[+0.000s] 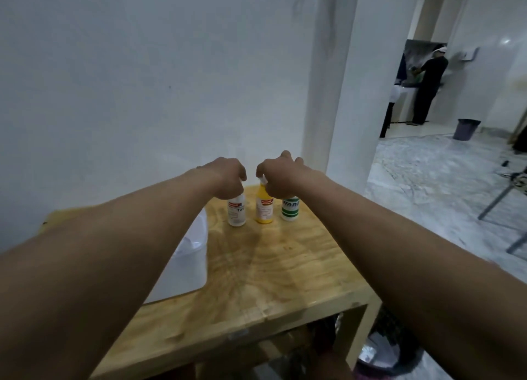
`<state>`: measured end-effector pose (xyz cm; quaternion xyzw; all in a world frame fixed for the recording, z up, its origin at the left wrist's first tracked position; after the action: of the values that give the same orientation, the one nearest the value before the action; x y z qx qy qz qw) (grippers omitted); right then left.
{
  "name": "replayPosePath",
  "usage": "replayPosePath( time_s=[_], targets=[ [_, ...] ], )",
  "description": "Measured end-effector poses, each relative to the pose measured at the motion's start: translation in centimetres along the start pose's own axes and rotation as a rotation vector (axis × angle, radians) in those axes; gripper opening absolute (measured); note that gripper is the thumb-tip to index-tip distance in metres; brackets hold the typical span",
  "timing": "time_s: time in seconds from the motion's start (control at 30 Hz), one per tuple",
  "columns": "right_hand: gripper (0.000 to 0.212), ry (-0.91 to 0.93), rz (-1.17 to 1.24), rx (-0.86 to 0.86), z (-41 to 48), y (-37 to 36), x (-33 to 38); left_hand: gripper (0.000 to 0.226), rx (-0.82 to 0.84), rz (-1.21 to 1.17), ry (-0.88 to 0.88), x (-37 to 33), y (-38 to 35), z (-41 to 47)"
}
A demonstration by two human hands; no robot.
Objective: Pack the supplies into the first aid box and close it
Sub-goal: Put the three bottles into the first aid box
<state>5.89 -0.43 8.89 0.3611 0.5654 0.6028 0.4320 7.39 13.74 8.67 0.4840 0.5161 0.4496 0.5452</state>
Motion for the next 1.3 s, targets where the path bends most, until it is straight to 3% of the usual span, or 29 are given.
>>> replayPosePath(
  time_s=[0.2, 0.4, 0.7, 0.97, 1.3],
  targets=[
    [0.028, 0.04, 0.032, -0.037, 0.4, -0.7, -0.5, 0.03, -0.049, -0.016, -0.026, 0.3, -0.6, 0.2],
    [0.029, 0.038, 0.056, -0.046, -0.4, -0.2, -0.8, 0.03, -0.093, -0.061, -0.024, 1.1, 0.2, -0.5],
    [0.03, 0.056, 0.17, -0.105, -2.6, 6.0, 0.8, 0.027, -0.214, -0.108, -0.024, 2.6, 6.3, -4.3],
    [0.027, 0.094, 0.299, -0.205, -4.1, 10.9, 4.6, 0.025, -0.296, -0.115, 0.044, 6.3, 10.6, -9.7],
    [0.026, 0.143, 0.38, -0.186, -2.9, 11.4, 9.0, 0.026, -0.275, -0.123, 0.15, 9.7, 8.9, -11.8]
  ],
)
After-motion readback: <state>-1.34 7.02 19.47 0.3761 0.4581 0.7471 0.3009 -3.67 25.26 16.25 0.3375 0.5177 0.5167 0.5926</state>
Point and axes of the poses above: each hand's wrist, its own z-axis towards the middle knuckle, its own y-axis out of the back of the hand, x = y × z, the point moved 2 cm from there along z, towards the middle knuckle, and after that the axes turned 9 degrees about y, right-handed, at the moved point
